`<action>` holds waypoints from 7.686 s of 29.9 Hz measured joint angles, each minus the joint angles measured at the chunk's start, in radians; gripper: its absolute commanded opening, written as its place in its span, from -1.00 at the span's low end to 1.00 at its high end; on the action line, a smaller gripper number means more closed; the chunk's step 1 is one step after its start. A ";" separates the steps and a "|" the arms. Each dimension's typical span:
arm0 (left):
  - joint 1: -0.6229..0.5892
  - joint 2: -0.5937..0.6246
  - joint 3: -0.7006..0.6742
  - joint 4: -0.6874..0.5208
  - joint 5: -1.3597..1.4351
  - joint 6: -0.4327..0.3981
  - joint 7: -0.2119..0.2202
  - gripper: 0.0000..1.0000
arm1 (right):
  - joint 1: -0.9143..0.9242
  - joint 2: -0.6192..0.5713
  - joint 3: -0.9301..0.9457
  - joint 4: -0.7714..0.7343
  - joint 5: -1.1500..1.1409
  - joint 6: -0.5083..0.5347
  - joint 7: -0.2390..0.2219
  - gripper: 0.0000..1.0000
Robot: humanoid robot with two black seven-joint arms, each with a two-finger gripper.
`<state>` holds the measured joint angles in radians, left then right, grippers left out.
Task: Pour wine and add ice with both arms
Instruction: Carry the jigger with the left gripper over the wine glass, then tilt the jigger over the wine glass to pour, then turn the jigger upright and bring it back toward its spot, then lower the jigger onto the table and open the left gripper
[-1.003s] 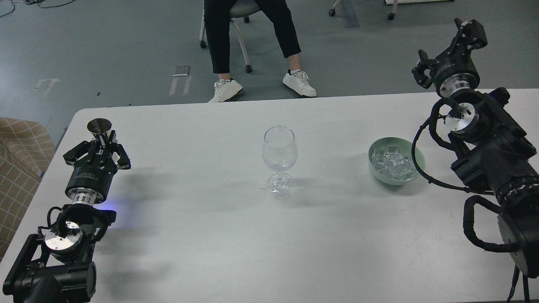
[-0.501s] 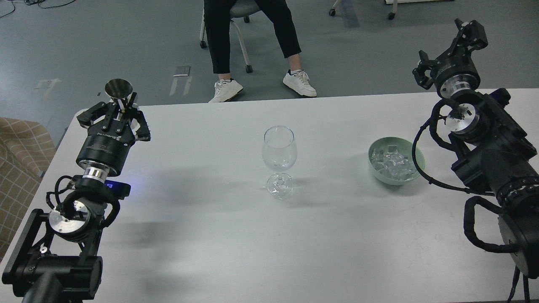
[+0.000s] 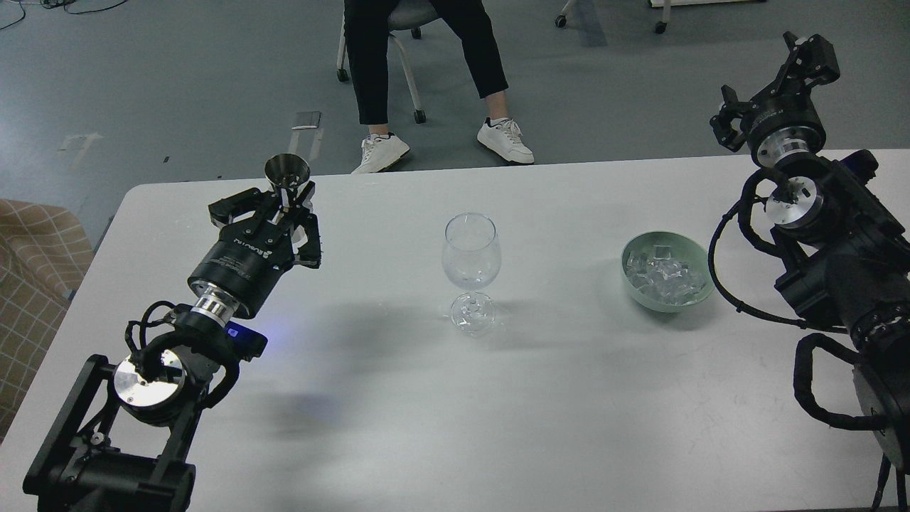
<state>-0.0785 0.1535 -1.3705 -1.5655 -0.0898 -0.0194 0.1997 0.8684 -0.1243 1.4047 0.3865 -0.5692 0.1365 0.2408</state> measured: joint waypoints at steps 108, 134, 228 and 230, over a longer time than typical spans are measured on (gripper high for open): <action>-0.317 -0.022 0.337 -0.077 0.852 0.235 0.092 -0.86 | -0.060 -0.040 0.002 0.052 0.002 0.006 0.000 1.00; -0.381 0.090 0.356 -0.088 1.037 0.067 0.090 -0.86 | -0.060 -0.040 0.004 0.051 0.004 0.005 0.000 1.00; -0.343 -0.018 -0.374 0.837 0.053 -0.138 -0.017 0.21 | -0.182 -0.103 -0.029 0.103 0.002 -0.004 0.001 1.00; -0.344 -0.018 -0.371 0.837 0.053 -0.136 -0.017 0.24 | -0.183 -0.104 -0.029 0.103 0.002 -0.003 0.002 1.00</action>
<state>-0.4220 0.1350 -1.7414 -0.7285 -0.0368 -0.1551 0.1825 0.6859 -0.2278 1.3759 0.4896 -0.5671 0.1333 0.2424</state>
